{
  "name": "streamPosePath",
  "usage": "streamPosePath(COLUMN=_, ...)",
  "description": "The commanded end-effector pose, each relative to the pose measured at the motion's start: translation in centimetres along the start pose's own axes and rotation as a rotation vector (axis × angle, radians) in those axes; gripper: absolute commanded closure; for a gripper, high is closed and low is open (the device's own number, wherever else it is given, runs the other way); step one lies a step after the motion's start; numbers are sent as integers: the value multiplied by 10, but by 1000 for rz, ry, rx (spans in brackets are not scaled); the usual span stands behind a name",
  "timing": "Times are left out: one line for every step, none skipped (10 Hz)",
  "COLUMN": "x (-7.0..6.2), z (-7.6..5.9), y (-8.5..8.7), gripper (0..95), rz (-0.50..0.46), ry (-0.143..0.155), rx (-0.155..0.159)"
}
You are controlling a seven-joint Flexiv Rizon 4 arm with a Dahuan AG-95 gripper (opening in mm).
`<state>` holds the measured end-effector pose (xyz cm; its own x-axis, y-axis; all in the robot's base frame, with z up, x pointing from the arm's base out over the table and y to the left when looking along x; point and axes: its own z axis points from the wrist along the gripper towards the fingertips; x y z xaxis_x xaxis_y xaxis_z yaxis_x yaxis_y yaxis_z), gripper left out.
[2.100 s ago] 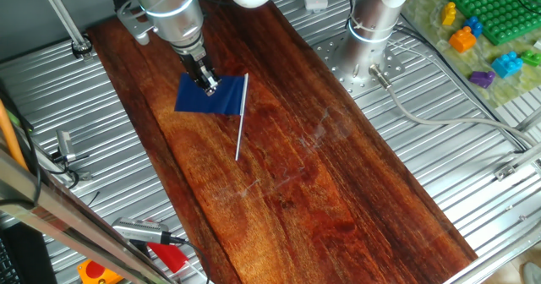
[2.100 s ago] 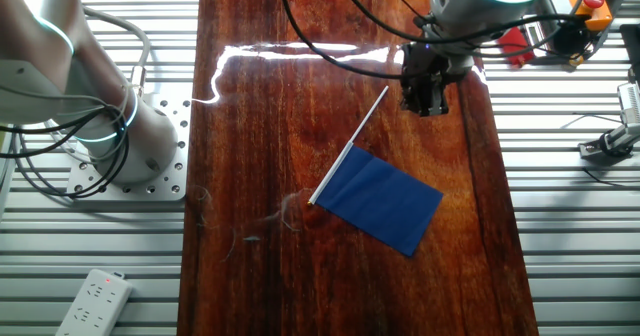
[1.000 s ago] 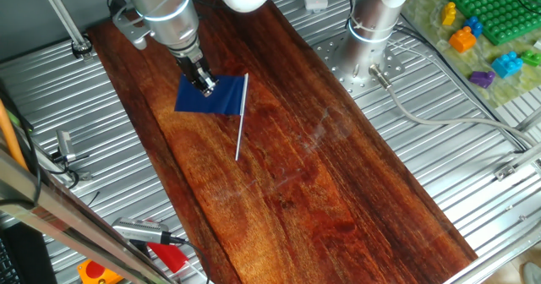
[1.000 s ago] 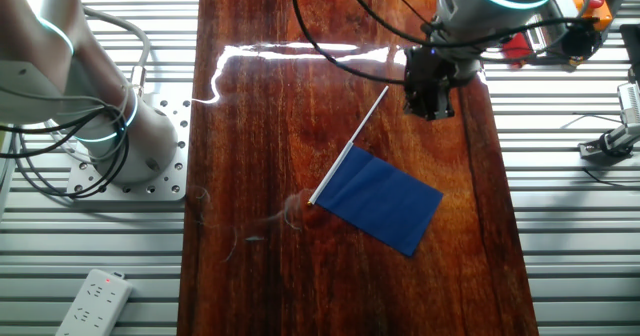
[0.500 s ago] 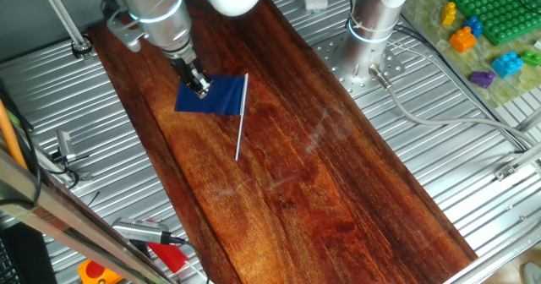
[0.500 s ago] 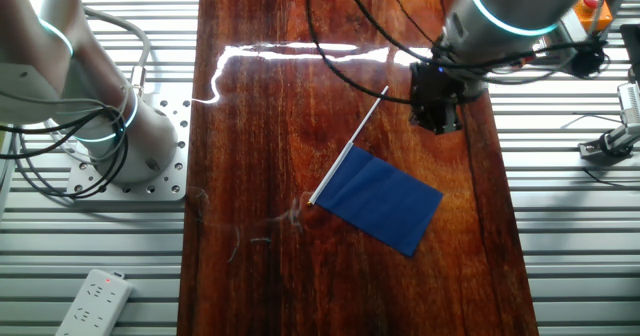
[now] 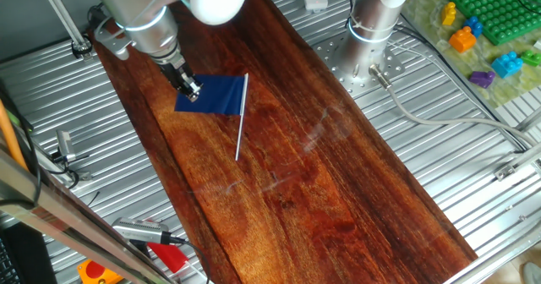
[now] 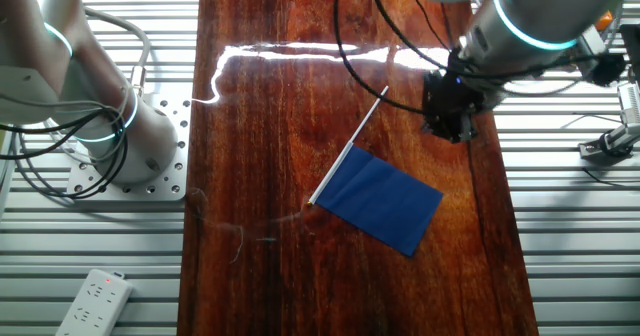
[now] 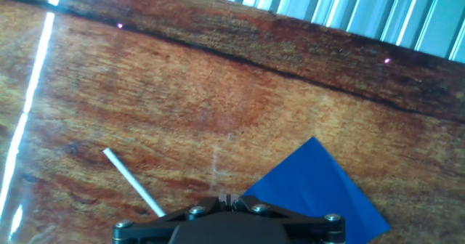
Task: Wave the flag
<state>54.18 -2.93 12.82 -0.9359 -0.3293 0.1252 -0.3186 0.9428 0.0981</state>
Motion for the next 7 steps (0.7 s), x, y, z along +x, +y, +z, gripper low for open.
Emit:
streamPosePath(x=-2, z=5, y=-2, gripper=950, rz=5, ry=-2, rx=-3)
streamPosePath(x=-3, z=7, y=-2, gripper=950, rz=16, ry=2, rx=-4)
streamPosePath(x=-3, z=8, y=-3, gripper=950, rz=16, ry=3, rx=-5)
streamPosePath(x=-4, z=10, y=-3, gripper=950, rz=16, ry=3, rx=-5)
streamPosePath(x=-5, z=13, y=-3, gripper=950, rz=16, ry=2, rx=-7)
streamPosePath(x=-6, z=17, y=-4, gripper=950, rz=15, ry=1, rx=-9)
streamPosePath(x=-6, z=19, y=-5, gripper=950, rz=17, ry=1, rx=-11)
